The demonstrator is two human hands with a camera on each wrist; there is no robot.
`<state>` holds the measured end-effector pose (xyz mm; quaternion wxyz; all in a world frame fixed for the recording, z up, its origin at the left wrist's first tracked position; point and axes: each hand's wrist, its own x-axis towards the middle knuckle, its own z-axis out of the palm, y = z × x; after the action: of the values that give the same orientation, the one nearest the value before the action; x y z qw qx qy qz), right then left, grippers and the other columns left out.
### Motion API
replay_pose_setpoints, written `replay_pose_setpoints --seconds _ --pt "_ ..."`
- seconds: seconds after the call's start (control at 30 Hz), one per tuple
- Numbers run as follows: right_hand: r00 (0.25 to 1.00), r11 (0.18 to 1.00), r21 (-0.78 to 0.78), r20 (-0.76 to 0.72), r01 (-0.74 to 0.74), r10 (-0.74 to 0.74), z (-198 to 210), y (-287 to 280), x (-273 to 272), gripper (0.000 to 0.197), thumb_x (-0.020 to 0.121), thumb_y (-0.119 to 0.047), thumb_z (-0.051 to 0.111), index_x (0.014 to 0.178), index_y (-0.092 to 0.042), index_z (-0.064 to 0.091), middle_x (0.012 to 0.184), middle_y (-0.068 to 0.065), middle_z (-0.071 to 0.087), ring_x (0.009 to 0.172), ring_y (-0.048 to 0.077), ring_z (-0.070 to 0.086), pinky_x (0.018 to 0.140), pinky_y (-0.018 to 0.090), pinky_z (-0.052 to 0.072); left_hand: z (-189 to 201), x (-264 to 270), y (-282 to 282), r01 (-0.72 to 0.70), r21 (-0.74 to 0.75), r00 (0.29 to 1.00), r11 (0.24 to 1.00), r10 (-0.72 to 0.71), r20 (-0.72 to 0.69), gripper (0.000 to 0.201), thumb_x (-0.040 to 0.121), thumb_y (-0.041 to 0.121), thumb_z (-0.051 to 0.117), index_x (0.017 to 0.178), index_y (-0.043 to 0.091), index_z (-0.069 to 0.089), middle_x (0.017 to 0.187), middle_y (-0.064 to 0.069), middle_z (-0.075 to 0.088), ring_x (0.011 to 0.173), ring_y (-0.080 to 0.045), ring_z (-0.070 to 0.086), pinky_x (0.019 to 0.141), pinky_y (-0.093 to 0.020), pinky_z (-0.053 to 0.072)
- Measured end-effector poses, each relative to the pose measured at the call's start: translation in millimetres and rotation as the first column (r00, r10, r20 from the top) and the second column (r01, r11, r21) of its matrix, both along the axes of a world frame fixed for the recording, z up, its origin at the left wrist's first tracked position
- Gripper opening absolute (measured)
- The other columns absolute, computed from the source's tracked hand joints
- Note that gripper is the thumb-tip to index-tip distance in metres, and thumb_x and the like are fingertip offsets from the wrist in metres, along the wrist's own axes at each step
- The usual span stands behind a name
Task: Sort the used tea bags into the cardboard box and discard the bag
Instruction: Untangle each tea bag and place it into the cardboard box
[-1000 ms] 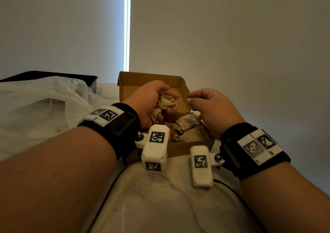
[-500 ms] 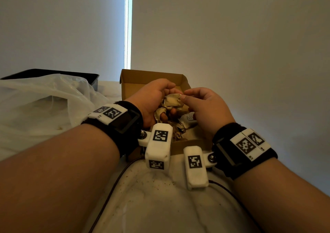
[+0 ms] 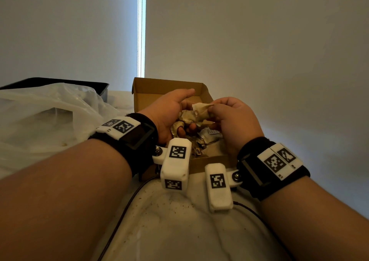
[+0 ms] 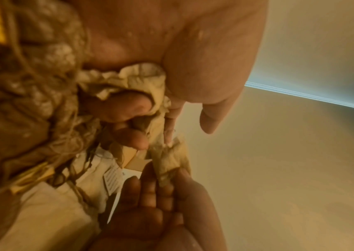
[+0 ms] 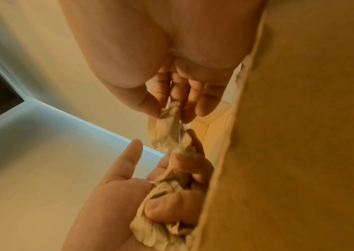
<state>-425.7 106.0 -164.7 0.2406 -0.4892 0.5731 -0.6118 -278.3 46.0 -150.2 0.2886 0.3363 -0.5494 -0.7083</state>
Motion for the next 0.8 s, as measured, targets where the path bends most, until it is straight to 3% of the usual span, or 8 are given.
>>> replay_pose_setpoints --seconds 0.13,0.23,0.33,0.47,0.6,0.67,0.73,0.8 --pt "0.998 0.999 -0.035 0.066 0.009 -0.007 1.3 -0.2 -2.0 0.008 0.091 -0.01 0.06 0.089 -0.015 0.067 0.083 0.005 0.07 0.062 0.01 0.065 0.052 0.022 0.05 -1.5 0.3 -2.1 0.013 -0.037 1.0 0.999 -0.012 0.027 0.053 0.093 0.057 0.053 0.115 0.01 0.066 0.084 -0.011 0.065 0.058 -0.012 0.052 0.039 -0.015 0.036" --pt "0.997 0.999 -0.036 0.073 -0.004 0.007 3.3 0.5 -4.1 0.012 0.09 -0.008 0.06 0.095 -0.014 0.068 0.084 0.005 0.07 0.056 0.005 0.064 0.05 0.02 0.049 -3.5 -0.6 -0.7 0.001 -0.094 0.998 0.996 0.004 0.062 0.045 0.093 0.047 0.061 0.115 0.008 0.066 0.077 -0.006 0.066 0.056 -0.009 0.052 0.04 -0.014 0.037" --pt "0.998 0.999 -0.021 0.054 -0.026 0.028 4.6 0.8 -5.4 0.017 0.088 -0.005 0.06 0.098 -0.016 0.068 0.089 0.006 0.07 0.062 0.01 0.063 0.053 0.023 0.05 -4.1 -1.6 1.5 -0.102 -0.171 0.99 0.98 0.117 0.078 0.029 0.096 0.032 0.061 0.116 0.011 0.065 0.081 -0.006 0.067 0.054 -0.006 0.054 0.042 -0.014 0.039" --pt "0.996 0.996 0.012 0.02 -0.086 0.085 5.3 1.9 -4.3 0.033 0.087 0.004 0.056 0.108 -0.02 0.066 0.102 0.008 0.069 0.076 0.02 0.068 0.056 0.027 0.054 -3.8 -2.6 4.5 -0.138 -0.253 0.984 0.958 0.16 0.072 0.02 0.099 0.029 0.059 0.108 0.013 0.067 0.08 -0.003 0.064 0.055 -0.005 0.053 0.043 -0.015 0.04" --pt "0.992 0.994 0.007 0.052 -0.112 0.111 4.5 1.5 -3.2 0.026 0.087 -0.002 0.057 0.096 -0.021 0.073 0.104 0.01 0.07 0.096 0.032 0.07 0.065 0.034 0.056 -3.1 -2.0 6.1 -0.125 -0.287 0.983 0.95 0.158 0.096 0.02 0.099 0.029 0.059 0.105 0.013 0.068 0.075 -0.001 0.062 0.047 -0.001 0.055 0.042 -0.014 0.041" --pt "0.993 0.994 0.002 0.053 -0.105 0.105 4.9 2.2 -3.4 0.02 0.089 -0.004 0.061 0.093 -0.018 0.075 0.101 0.011 0.072 0.091 0.026 0.072 0.067 0.034 0.059 -3.0 -1.7 5.8 -0.118 -0.297 0.982 0.948 0.155 0.104 0.02 0.099 0.03 0.059 0.104 0.013 0.068 0.064 0.003 0.064 0.042 0.0 0.054 0.042 -0.013 0.041" --pt "0.996 0.996 0.005 0.003 -0.089 0.089 5.6 3.7 -4.9 0.018 0.091 -0.003 0.063 0.094 -0.017 0.075 0.093 0.006 0.073 0.072 0.009 0.071 0.059 0.022 0.056 -2.5 -1.1 6.2 -0.118 -0.298 0.982 0.947 0.155 0.104 0.018 0.099 0.029 0.059 0.102 0.013 0.068 0.057 0.007 0.064 0.042 0.0 0.054 0.042 -0.013 0.041" --pt "0.998 0.998 0.003 -0.035 -0.061 0.061 6.0 4.2 -7.9 0.021 0.091 -0.001 0.063 0.093 -0.018 0.075 0.089 0.002 0.073 0.059 0.001 0.067 0.052 0.014 0.05 -2.5 -0.8 5.3 -0.132 -0.299 0.979 0.945 0.171 0.108 0.017 0.098 0.026 0.061 0.106 0.013 0.069 0.067 0.002 0.065 0.044 0.0 0.056 0.042 -0.014 0.042"
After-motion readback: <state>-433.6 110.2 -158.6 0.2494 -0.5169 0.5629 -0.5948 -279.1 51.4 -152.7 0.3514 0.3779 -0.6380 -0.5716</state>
